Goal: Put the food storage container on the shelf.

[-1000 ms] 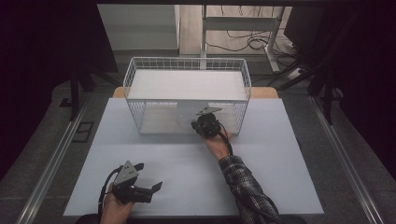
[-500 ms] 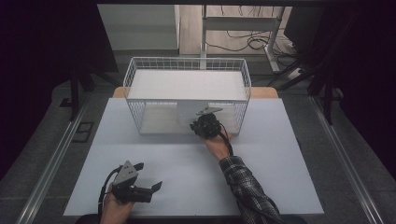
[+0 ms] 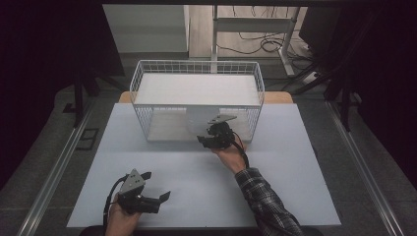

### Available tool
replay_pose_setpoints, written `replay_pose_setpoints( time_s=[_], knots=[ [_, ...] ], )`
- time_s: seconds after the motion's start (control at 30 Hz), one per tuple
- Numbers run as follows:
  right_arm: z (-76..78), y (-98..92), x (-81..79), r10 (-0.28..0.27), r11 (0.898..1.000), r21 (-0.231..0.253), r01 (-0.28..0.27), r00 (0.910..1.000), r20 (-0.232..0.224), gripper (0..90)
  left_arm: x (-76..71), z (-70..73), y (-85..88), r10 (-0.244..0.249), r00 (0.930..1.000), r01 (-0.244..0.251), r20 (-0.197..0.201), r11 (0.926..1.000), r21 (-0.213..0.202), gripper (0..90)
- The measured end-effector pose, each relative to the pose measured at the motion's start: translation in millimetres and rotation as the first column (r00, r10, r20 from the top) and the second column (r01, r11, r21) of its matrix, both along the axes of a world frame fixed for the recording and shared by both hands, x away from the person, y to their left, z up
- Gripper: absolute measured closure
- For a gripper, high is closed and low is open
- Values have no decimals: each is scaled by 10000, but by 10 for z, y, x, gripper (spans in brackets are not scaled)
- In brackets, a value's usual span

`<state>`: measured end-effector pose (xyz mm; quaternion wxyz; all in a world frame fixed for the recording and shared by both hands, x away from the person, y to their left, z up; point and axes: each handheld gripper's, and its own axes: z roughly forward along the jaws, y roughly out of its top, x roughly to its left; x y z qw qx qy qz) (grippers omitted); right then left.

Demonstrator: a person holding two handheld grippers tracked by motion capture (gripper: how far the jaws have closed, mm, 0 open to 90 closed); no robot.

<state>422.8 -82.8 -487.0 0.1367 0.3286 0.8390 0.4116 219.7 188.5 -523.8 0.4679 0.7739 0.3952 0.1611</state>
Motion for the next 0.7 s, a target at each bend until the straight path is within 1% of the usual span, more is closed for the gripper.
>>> replay_pose_setpoints(
  time_s=[0.2,0.33,0.53,0.7],
  knots=[
    [29,-15,-95,241,9997,54,-241,9997,-20,381,2,-4,-5,-100,9999,100,-31,9999,-27,26],
    [54,-30,-162,451,9989,-104,-450,9990,74,333,3,-6,-9,-124,9999,124,-32,9999,-36,26],
    [106,-69,-250,618,9981,7,-618,9980,90,263,4,-7,-10,-163,9999,162,-45,9998,-69,26],
    [132,-113,-346,796,9968,50,-797,9966,193,206,10,-13,-15,-281,9995,280,-109,9996,-95,28]
  ],
)
